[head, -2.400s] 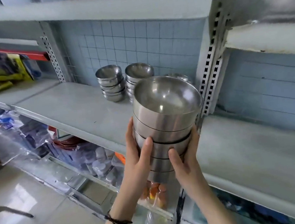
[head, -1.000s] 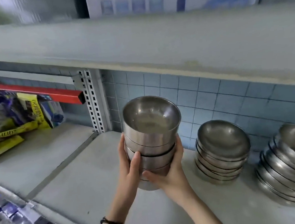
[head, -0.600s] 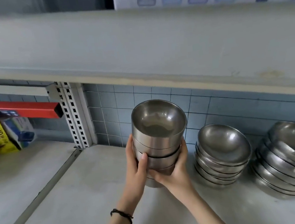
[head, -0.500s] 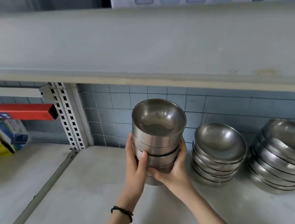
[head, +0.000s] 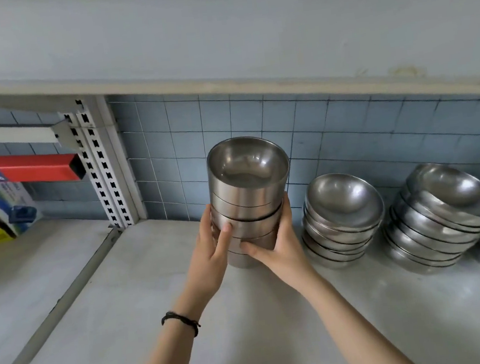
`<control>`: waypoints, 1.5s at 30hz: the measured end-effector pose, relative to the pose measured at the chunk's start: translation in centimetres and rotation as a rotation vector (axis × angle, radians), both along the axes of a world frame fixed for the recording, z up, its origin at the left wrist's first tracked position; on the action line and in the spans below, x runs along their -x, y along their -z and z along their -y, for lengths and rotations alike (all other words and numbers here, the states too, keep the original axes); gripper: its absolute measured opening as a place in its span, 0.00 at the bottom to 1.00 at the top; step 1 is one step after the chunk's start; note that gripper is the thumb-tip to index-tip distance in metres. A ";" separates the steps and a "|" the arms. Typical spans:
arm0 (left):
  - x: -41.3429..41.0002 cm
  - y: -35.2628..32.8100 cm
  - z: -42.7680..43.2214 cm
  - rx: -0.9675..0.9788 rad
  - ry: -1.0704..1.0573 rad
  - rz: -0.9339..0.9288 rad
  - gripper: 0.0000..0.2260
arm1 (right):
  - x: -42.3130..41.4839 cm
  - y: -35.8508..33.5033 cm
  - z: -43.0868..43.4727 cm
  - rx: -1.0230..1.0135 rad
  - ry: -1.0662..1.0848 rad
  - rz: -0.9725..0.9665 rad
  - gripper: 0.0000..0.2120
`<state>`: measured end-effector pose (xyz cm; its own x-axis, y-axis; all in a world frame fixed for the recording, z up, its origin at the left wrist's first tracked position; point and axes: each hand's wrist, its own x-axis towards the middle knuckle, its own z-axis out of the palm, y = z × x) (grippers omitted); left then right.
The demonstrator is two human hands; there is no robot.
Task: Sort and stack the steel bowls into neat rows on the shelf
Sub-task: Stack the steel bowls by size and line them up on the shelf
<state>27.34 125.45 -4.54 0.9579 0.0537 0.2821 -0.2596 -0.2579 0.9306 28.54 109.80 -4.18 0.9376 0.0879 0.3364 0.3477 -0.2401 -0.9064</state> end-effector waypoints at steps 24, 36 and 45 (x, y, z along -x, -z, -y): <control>21.4 -0.5 24.5 -1.210 0.160 0.115 0.23 | 29.8 -0.7 30.3 0.983 0.471 -0.176 0.27; 25.7 -0.3 45.6 -1.151 0.453 0.352 0.23 | 39.6 -0.4 48.1 0.894 0.740 -0.333 0.27; 19.6 -1.1 62.4 -1.127 0.491 0.452 0.22 | 35.0 -2.0 63.5 0.896 0.810 -0.392 0.26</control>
